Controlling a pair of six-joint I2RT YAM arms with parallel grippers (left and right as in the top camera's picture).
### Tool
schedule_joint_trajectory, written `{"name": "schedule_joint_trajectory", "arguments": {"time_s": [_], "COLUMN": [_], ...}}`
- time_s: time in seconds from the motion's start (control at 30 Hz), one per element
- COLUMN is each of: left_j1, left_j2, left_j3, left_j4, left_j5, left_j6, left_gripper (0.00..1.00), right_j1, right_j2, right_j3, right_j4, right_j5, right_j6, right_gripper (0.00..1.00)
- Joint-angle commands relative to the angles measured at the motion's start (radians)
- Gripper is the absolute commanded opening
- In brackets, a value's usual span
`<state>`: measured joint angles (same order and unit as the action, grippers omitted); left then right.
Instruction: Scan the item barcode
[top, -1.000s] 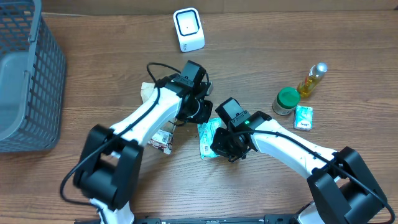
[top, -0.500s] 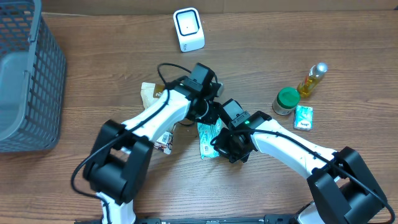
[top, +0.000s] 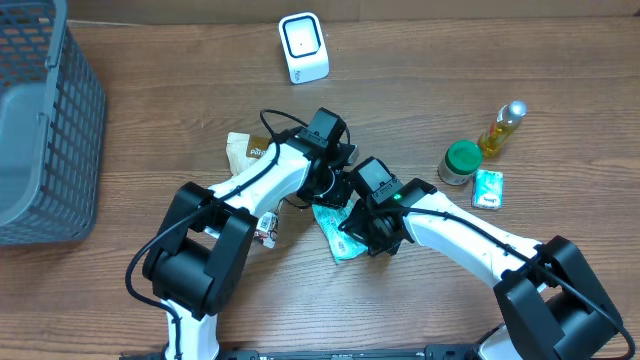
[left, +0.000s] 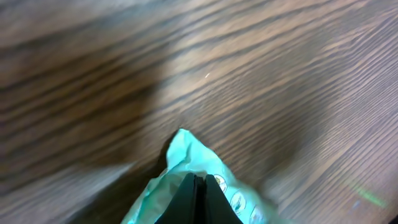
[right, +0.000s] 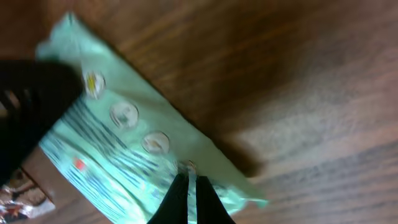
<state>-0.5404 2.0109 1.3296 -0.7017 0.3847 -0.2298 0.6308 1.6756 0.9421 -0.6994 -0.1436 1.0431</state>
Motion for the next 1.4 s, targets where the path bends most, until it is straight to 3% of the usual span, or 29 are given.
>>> {"name": "schedule_joint_trajectory", "arguments": {"time_s": [0.0, 0.13, 0.37, 0.57, 0.87, 1.37], "left_j1": [0.011, 0.011, 0.011, 0.003, 0.0, -0.016], "left_j2": [-0.042, -0.087, -0.182, -0.166, -0.126, -0.074], "left_j3": [0.003, 0.003, 0.003, -0.015, -0.053, -0.067], "left_j4": [-0.025, -0.028, -0.089, -0.141, -0.109, -0.101], "left_j5": [0.0, 0.001, 0.001, -0.006, -0.029, -0.031], "left_j6": [0.013, 0.013, 0.013, 0.028, 0.019, 0.028], "left_gripper": [0.04, 0.04, 0.04, 0.04, 0.04, 0.04], "right_j1": [0.004, -0.012, -0.106, -0.134, -0.038, -0.031], "right_j2": [0.004, 0.003, -0.031, -0.031, -0.03, -0.029], "right_j3": [-0.007, 0.01, 0.111, 0.104, 0.097, 0.0], "right_j4": [0.039, 0.072, -0.1, -0.172, -0.165, -0.064], "right_j5": [0.06, 0.056, -0.013, -0.114, -0.119, 0.015], "right_j6": [-0.032, -0.156, -0.292, -0.293, -0.285, -0.156], "right_gripper": [0.04, 0.04, 0.04, 0.04, 0.04, 0.04]}}
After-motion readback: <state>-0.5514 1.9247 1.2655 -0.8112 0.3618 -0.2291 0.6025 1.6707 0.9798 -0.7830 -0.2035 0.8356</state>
